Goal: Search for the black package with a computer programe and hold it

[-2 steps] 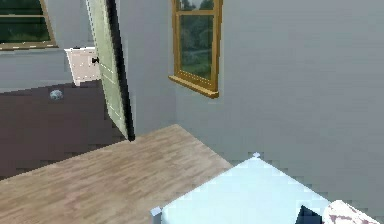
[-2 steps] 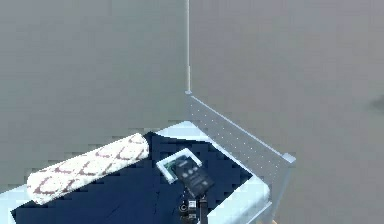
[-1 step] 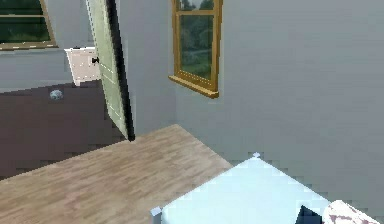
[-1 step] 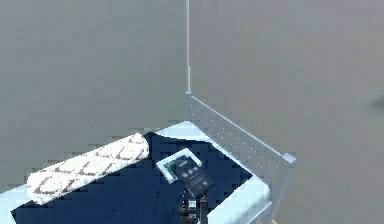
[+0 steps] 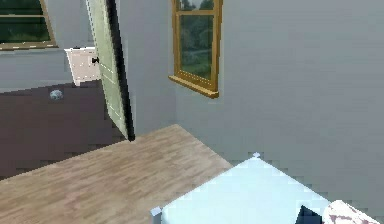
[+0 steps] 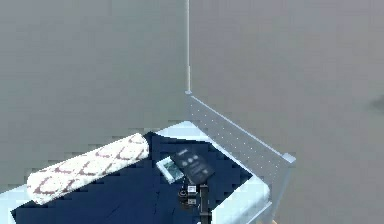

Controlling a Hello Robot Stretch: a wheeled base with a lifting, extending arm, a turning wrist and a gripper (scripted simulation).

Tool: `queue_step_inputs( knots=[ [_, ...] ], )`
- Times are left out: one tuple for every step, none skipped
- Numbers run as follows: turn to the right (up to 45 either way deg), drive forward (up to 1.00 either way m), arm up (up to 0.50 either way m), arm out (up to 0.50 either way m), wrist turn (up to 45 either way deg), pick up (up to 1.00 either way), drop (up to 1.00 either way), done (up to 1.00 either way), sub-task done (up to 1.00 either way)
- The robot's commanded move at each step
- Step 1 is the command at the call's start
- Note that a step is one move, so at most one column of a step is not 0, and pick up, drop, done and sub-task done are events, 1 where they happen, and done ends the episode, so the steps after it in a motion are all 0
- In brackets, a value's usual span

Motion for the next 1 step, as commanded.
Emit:
queue_step_inputs(
  knots=[
    [0.0,0.00,0.00,0.00,0.0,0.00,0.00,1.00,0.00]
  ],
)
